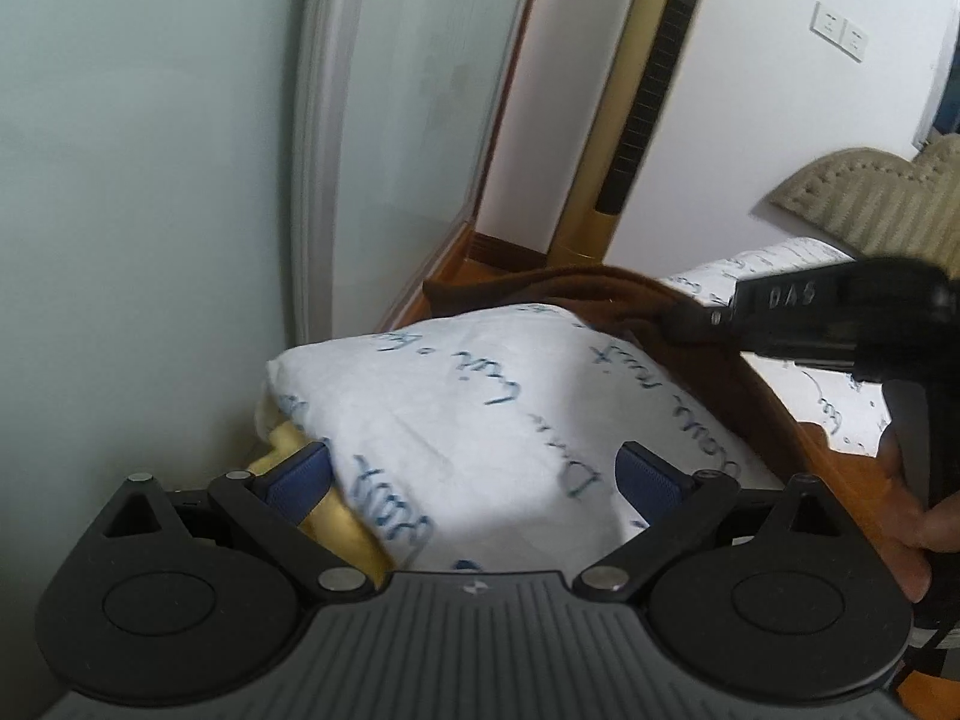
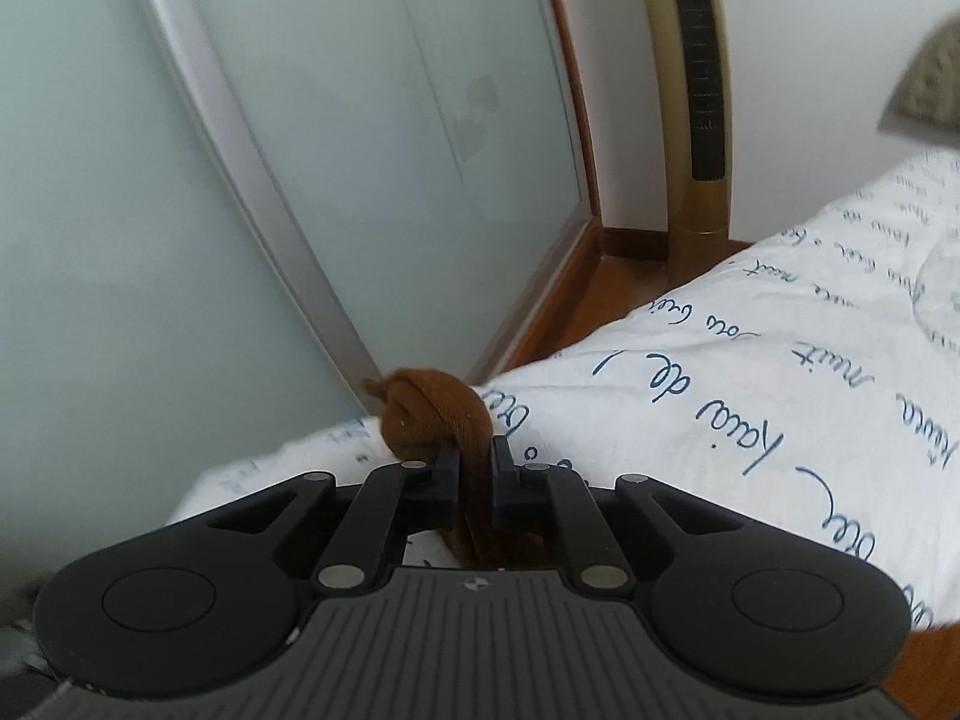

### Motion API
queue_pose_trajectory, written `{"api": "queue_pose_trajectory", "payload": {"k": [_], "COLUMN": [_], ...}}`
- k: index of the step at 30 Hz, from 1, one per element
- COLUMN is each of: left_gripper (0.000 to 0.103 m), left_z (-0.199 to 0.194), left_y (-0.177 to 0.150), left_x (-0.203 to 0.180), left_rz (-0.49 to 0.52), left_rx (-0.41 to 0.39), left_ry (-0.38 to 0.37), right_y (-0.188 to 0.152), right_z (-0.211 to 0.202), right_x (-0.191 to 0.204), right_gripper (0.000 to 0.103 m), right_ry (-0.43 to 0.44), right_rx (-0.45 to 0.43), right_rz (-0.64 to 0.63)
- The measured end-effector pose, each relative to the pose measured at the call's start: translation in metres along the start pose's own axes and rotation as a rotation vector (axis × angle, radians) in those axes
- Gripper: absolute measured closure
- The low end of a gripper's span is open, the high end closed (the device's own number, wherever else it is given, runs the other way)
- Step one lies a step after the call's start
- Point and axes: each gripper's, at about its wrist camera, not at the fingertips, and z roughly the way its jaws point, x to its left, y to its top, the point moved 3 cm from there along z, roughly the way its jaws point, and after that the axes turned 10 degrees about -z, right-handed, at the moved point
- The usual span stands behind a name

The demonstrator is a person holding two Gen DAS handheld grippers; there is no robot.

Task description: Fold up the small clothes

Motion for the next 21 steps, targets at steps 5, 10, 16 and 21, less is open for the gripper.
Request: {"api": "queue_pose_trajectory", "payload": {"k": [5,10,16,21], "left_gripper": [0.001,0.001,0.001,0.001], "left_z": [-0.001,-0.009,-0.021,-0.035], "left_y": [-0.008,-0.015,-0.034,-0.077], "left_x": [-0.022,-0.052,-0.110,-0.166], "left_rz": [0.067,0.119,0.251,0.404], "left_rx": [0.001,-0.014,-0.006,0.026], "left_ry": [0.014,-0.029,-0.194,-0.341], "right_y": [0.001,0.001,-0.022,-0.067], "right_z": [-0.028,-0.089,-0.173,-0.220], "right_x": [-0.017,-0.040,-0.058,-0.064], "right_gripper": [0.091,0.091,0.091,0.091], "right_ry": [0.001,0.007,-0.161,-0.371], "right_rx": [-0.056,-0.166,-0.330,-0.406], "right_rz": [0.071,0.134,0.120,0.135]}}
